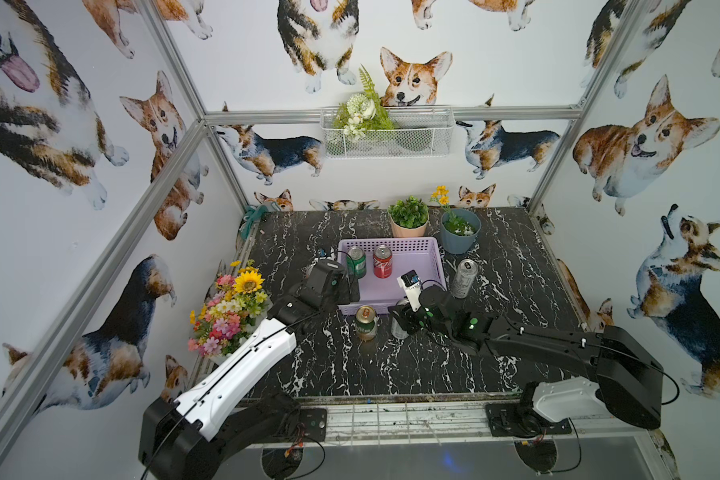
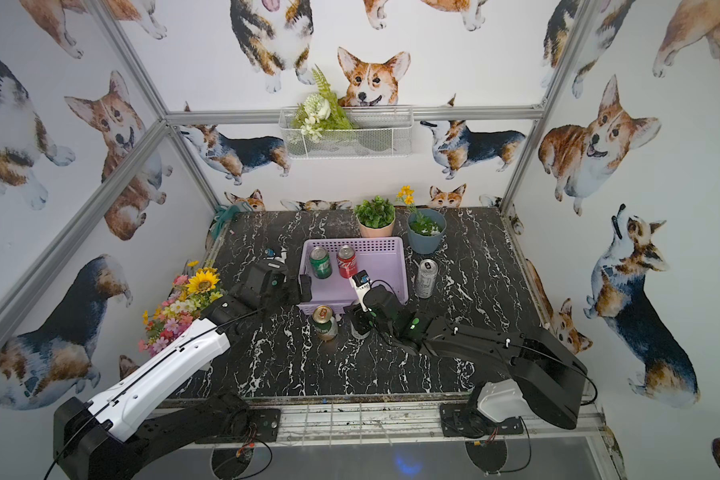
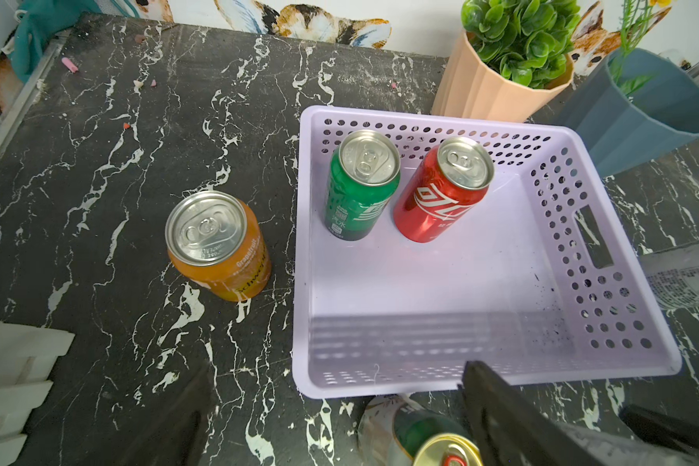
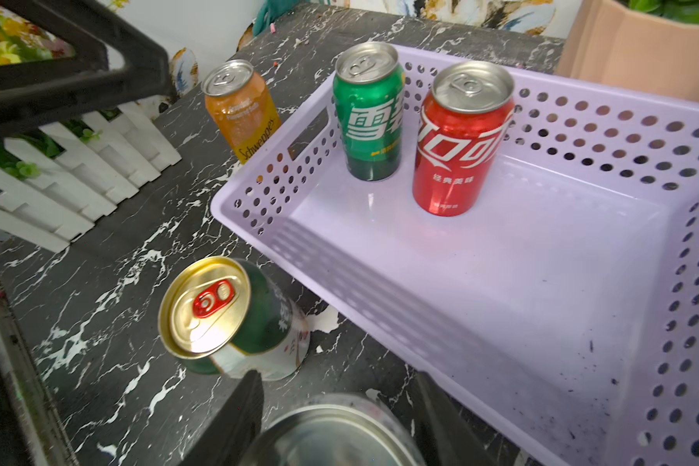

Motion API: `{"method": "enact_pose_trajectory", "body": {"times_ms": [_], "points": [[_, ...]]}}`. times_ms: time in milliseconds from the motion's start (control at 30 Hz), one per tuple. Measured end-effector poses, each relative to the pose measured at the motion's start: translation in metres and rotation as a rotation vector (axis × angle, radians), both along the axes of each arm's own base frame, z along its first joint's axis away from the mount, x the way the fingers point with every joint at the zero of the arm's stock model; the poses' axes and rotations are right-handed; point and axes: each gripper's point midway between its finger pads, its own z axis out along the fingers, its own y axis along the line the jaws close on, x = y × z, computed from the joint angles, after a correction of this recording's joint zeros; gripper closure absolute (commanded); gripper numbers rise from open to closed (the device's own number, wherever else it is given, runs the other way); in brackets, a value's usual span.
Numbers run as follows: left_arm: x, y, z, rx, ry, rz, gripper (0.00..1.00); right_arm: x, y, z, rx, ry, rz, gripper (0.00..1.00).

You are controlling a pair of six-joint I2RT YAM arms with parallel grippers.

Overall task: Take out the drinks from the basket
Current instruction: Place the drink at the center of the board.

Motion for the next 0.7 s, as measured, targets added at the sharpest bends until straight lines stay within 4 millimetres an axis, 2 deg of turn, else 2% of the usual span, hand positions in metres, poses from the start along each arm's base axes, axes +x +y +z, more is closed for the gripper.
{"method": "enact_pose_trajectory", "body": {"times_ms": [33, 67, 133, 233, 333, 500, 600, 700], "points": [[0.000, 0.000, -0.001, 0.001, 0.002, 0.001, 0.00, 0.000, 0.001, -0.002, -0.003, 0.000, 0.003, 0.86], [0.000, 0.001, -0.001, 0.001, 0.002, 0.001, 0.00, -0.001, 0.001, -0.004, -0.004, 0.002, 0.004, 0.75], [0.000, 0.001, 0.000, 0.000, 0.001, 0.002, 0.00, -0.003, 0.001, -0.007, -0.008, 0.003, 0.008, 0.44], [0.000, 0.001, -0.001, 0.002, 0.001, 0.000, 0.00, -0.003, 0.002, -0.011, -0.010, 0.007, 0.007, 0.23], [0.000, 0.002, 0.000, 0.003, 0.001, 0.002, 0.00, 0.001, 0.005, -0.004, 0.015, -0.014, 0.001, 0.00], [0.001, 0.003, 0.001, 0.010, -0.003, 0.000, 0.00, 0.005, 0.009, 0.009, 0.033, -0.040, -0.010, 0.00], [0.002, 0.004, 0.002, 0.011, -0.004, 0.001, 0.00, 0.013, 0.012, 0.036, 0.067, -0.091, -0.030, 0.00], [0.002, 0.005, 0.004, 0.009, -0.009, 0.003, 0.00, 0.035, 0.018, 0.071, 0.092, -0.147, -0.062, 0.00]]}}
